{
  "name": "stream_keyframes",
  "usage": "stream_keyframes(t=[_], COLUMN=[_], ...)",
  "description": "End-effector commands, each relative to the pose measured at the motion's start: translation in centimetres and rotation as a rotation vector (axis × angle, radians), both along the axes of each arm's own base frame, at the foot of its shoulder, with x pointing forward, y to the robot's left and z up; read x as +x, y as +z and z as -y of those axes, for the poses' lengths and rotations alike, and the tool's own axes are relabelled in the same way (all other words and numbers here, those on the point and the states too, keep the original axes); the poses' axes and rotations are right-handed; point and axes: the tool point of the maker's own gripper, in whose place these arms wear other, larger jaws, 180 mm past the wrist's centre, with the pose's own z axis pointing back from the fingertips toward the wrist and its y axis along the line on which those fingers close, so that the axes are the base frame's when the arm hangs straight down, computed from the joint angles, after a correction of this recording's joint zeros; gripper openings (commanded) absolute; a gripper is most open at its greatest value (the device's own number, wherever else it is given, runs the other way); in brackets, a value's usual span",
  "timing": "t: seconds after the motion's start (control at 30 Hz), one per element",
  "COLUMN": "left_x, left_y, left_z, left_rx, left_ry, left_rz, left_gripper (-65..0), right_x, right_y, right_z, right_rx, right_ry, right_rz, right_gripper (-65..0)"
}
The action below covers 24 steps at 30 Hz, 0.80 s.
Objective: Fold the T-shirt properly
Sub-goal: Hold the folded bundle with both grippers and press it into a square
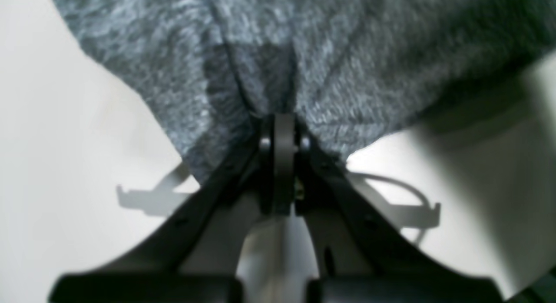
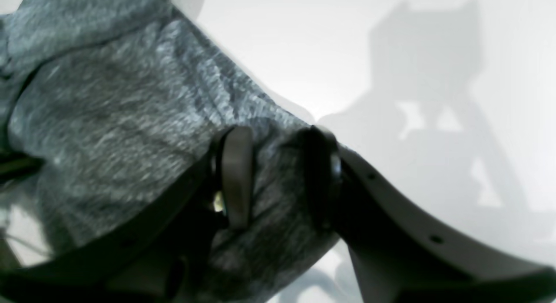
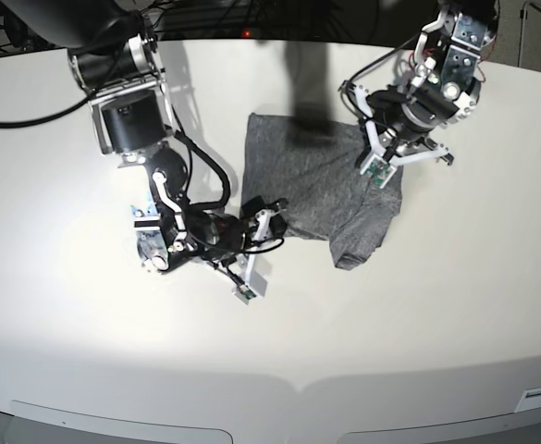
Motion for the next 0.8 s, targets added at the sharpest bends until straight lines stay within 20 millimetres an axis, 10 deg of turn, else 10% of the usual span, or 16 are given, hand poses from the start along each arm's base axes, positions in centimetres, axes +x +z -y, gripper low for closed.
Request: stream_keyframes(t=[0.0, 0.47, 0.77], left_x=[0.3, 4.9, 7.2], left_y=[0.3, 2.8, 4.8], left_z=[-0.4, -3.0, -4.9], left_rx=[0.015, 0.124, 0.153], left_ry=[0.006, -0.009, -0.046], left_rz=[0.014, 0.141, 0.257], left_gripper=[-65.0, -65.0, -65.0], right_x=[-0.1, -8.4, -13.3], right_y=[0.4, -3.4, -2.5], right_z=[0.2, 2.5, 1.1], right_rx=[-0.01, 0.015, 0.101], right_ry=[0.016, 0.035, 0.086], right_rz=[-0.014, -0.287, -0.325], right_gripper=[-42.9, -42.9, -42.9])
